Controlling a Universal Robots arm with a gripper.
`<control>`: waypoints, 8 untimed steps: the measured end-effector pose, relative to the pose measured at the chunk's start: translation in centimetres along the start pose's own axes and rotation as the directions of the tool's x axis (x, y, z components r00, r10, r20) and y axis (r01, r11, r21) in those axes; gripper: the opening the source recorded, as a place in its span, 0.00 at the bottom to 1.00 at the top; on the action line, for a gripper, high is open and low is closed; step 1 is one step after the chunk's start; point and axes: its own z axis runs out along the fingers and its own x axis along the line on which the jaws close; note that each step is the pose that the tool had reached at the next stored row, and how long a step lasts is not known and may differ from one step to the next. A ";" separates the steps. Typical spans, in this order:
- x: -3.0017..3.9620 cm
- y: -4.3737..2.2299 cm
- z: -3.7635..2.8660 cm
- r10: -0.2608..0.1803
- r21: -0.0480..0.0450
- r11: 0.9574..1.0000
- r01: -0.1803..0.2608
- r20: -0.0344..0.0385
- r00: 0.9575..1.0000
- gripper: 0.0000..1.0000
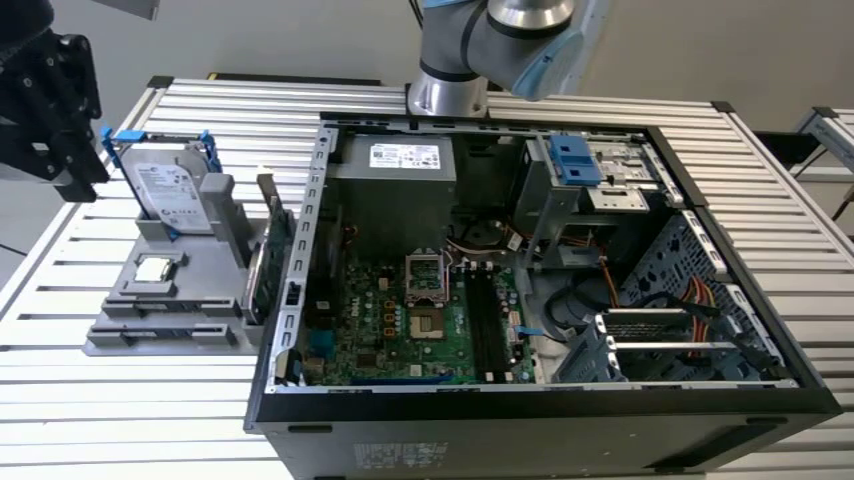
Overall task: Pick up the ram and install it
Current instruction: 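Pick up the ram and move it above insertion slot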
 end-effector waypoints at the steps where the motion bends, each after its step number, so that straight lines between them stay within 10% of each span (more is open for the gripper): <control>1: 0.00 0.00 0.00 0.000 0.000 1.000 0.000 0.000 1.000 1.00; 8: 0.00 -0.01 0.09 -0.002 0.000 1.000 0.002 0.000 1.000 1.00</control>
